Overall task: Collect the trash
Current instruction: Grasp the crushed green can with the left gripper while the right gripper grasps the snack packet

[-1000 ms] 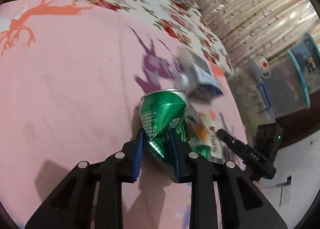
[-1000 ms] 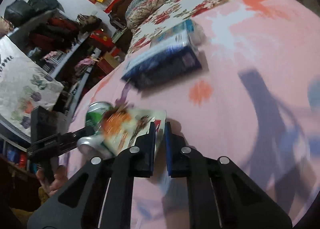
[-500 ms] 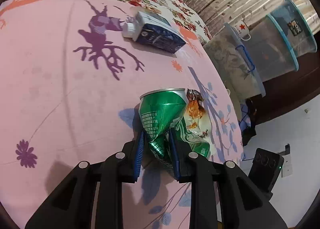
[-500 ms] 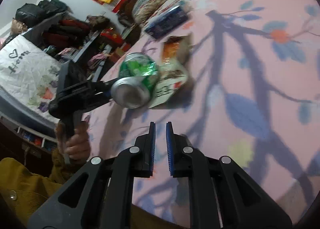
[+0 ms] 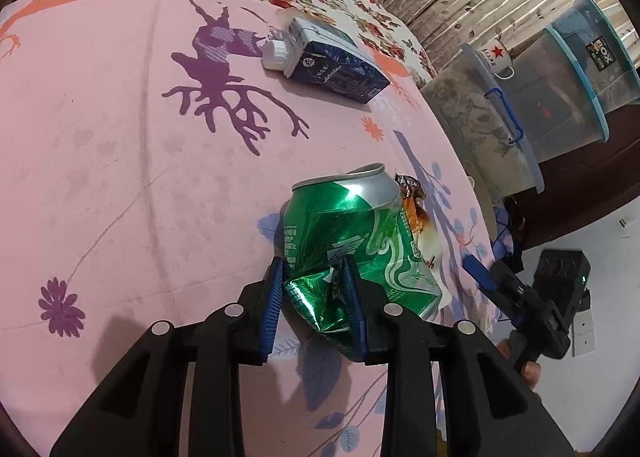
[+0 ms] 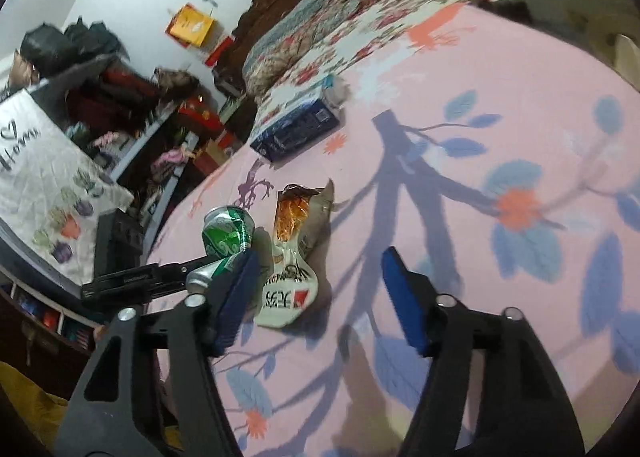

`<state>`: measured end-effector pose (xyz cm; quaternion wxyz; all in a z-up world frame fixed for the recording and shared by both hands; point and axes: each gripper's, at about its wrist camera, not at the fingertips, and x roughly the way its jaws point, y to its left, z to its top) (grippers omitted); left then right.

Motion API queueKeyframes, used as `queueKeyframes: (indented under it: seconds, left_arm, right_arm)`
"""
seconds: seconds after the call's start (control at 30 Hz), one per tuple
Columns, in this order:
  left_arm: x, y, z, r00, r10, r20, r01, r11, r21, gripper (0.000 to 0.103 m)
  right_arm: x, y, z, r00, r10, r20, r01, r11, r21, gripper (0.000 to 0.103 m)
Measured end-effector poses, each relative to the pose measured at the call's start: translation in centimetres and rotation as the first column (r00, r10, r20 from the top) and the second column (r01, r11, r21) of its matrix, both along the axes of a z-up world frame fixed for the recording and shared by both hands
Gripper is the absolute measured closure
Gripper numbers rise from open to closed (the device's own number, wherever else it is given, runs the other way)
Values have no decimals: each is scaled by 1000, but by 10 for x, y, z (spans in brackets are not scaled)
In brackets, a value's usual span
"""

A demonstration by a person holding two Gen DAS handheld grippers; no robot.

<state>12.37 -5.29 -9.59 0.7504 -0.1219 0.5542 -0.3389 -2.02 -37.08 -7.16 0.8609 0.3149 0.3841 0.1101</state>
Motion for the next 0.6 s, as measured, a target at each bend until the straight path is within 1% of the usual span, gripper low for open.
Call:
queueKeyframes:
  seconds: [0.07, 0.13, 0.2, 0.23, 0.27, 0.3, 0.33, 0.4, 0.53, 0.6]
  left_arm:
    - [-1, 0, 0, 1000, -1, 5, 1, 1000, 1, 75]
    - [-1, 0, 0, 1000, -1, 4, 1, 1000, -3, 75]
    - [-1, 0, 0, 1000, 0, 6, 0, 1000, -2, 75]
    - [-1, 0, 0, 1000, 0, 7, 0, 1000, -2, 77]
    - [0, 0, 0, 1000, -2, 7, 2, 1000, -8, 81]
    - [-1, 0, 2, 1000, -6, 7, 6, 1000, -20, 82]
    - [-1, 0, 5, 1000, -10, 9, 10, 1000, -28, 83]
    - [-3, -2, 11, 1000, -20, 18, 21, 999, -44, 83]
    - [-2, -14, 23, 998, -46, 33, 48, 997, -58, 86]
    - [0, -28, 28, 997, -71, 31, 72, 995, -67, 87]
  right_arm:
    - [15, 8, -5, 999, 26, -21, -27, 999, -25, 47]
    - [32, 19, -9, 997, 54, -47, -56, 997, -50, 50]
    - [47, 29, -15, 993, 86, -82, -90, 995, -46, 56]
    - [52, 36, -15, 991, 110, -79, -115, 992, -55, 70]
    - [55, 43, -17, 986, 142, -92, -148, 988, -53, 82]
    - [55, 48, -18, 984, 155, -87, -159, 986, -44, 83]
    - [52, 51, -15, 985, 157, -69, -160, 986, -43, 92]
    - [46, 47, -10, 989, 140, -47, -142, 989, -35, 92]
    - [25, 10, -3, 999, 30, -10, -30, 999, -10, 93]
    - [12, -14, -1, 999, -37, -1, 37, 999, -18, 93]
